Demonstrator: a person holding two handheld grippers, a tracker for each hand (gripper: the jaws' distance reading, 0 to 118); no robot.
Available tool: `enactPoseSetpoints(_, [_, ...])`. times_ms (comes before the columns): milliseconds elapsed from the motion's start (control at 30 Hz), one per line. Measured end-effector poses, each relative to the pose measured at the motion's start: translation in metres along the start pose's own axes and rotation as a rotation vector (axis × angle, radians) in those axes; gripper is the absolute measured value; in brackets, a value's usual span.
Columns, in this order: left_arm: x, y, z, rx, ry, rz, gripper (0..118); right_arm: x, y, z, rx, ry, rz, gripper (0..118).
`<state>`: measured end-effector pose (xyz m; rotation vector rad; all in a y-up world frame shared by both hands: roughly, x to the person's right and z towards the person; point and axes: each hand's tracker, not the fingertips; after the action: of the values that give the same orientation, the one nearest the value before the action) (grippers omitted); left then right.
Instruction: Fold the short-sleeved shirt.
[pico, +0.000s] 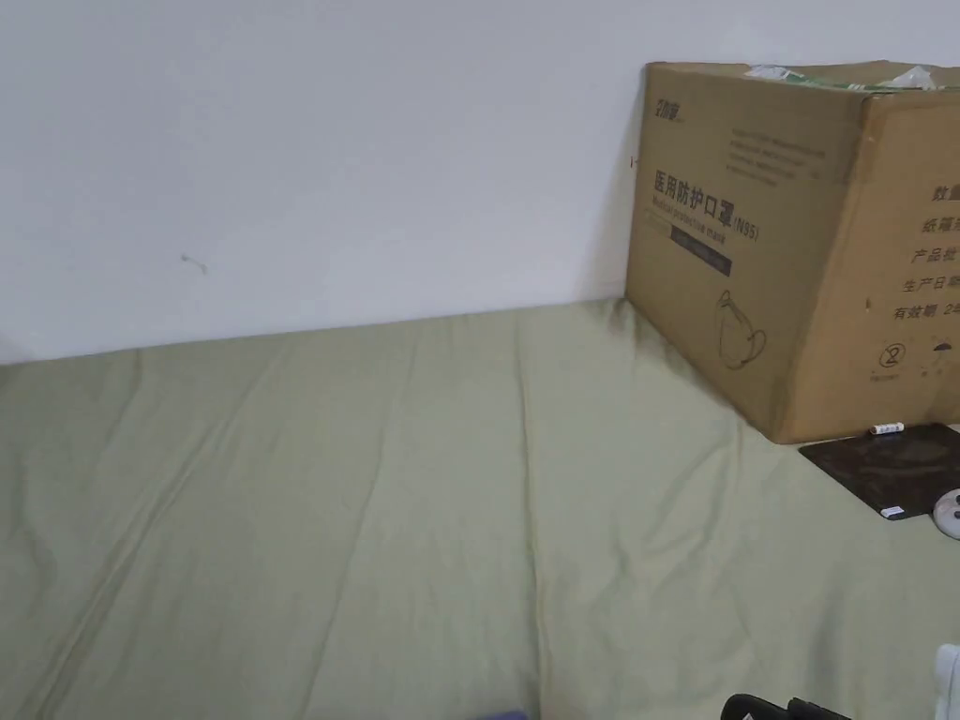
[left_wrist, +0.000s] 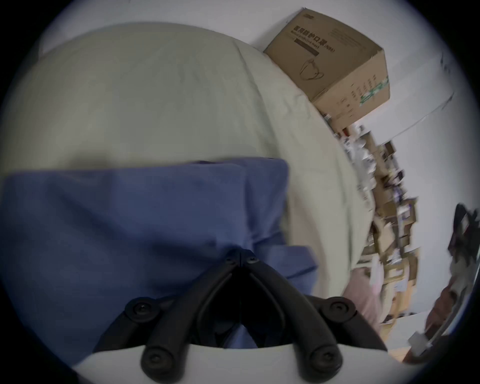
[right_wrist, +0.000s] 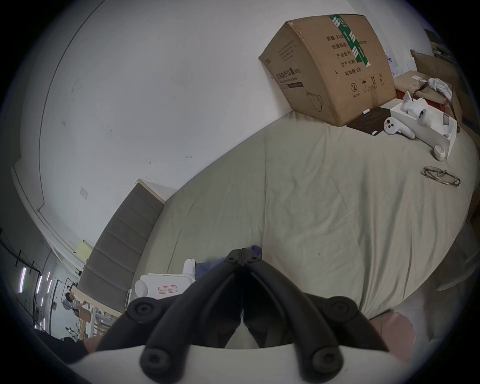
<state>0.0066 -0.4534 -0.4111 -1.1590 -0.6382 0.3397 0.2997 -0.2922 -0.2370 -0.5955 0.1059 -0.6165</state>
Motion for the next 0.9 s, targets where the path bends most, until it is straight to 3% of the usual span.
enactPoseSetpoints(100, [0.017, -0.004, 0.0, -0.066, -0.217, 0.09, 2, -0.001, 0.001, 0.0, -0.005, -0.003, -0.005, 0])
enactPoseSetpoints(167, [0.032, -0.009, 0.011, -0.083, -0.291, 0.012, 2, -0.005, 0.002, 0.0, -0.008, 0.002, -0.003, 0])
enactPoseSetpoints(267, [0.06, -0.012, 0.06, 0.128, -0.196, -0.16, 2, -0.014, 0.007, 0.003, -0.001, 0.016, 0.017, 0])
enactPoseSetpoints(333, [0.067, -0.009, 0.108, 0.296, -0.179, -0.194, 2, -0.023, 0.013, 0.006, 0.018, 0.035, 0.034, 0])
enactPoseSetpoints(433, [0.076, -0.014, 0.187, 0.621, -0.011, -0.322, 2, -0.042, 0.022, 0.014, 0.104, 0.075, 0.106, 0])
enactPoseSetpoints(533, [0.081, -0.035, 0.244, 0.912, 0.247, -0.429, 2, -0.063, 0.018, 0.026, 0.314, 0.061, 0.249, 0])
enactPoseSetpoints(600, [0.078, -0.053, 0.265, 1.052, 0.416, -0.437, 2, -0.069, 0.002, 0.027, 0.52, -0.003, 0.416, 0])
enactPoseSetpoints(667, [0.066, -0.074, 0.27, 1.173, 0.585, -0.459, 2, -0.064, -0.017, 0.021, 0.671, -0.143, 0.528, 0])
enactPoseSetpoints(733, [0.058, -0.088, 0.27, 1.199, 0.777, -0.451, 2, -0.058, -0.025, 0.012, 0.659, -0.252, 0.518, 0])
enactPoseSetpoints(767, [0.055, -0.093, 0.27, 1.198, 0.835, -0.401, 2, -0.055, -0.026, 0.01, 0.626, -0.265, 0.46, 0])
enactPoseSetpoints(833, [0.042, -0.097, 0.274, 1.192, 0.723, -0.332, 2, -0.05, -0.025, 0.007, 0.606, -0.239, 0.39, 0])
enactPoseSetpoints(900, [0.041, -0.092, 0.275, 1.172, 0.748, -0.336, 2, -0.053, -0.023, 0.006, 0.604, -0.245, 0.412, 0])
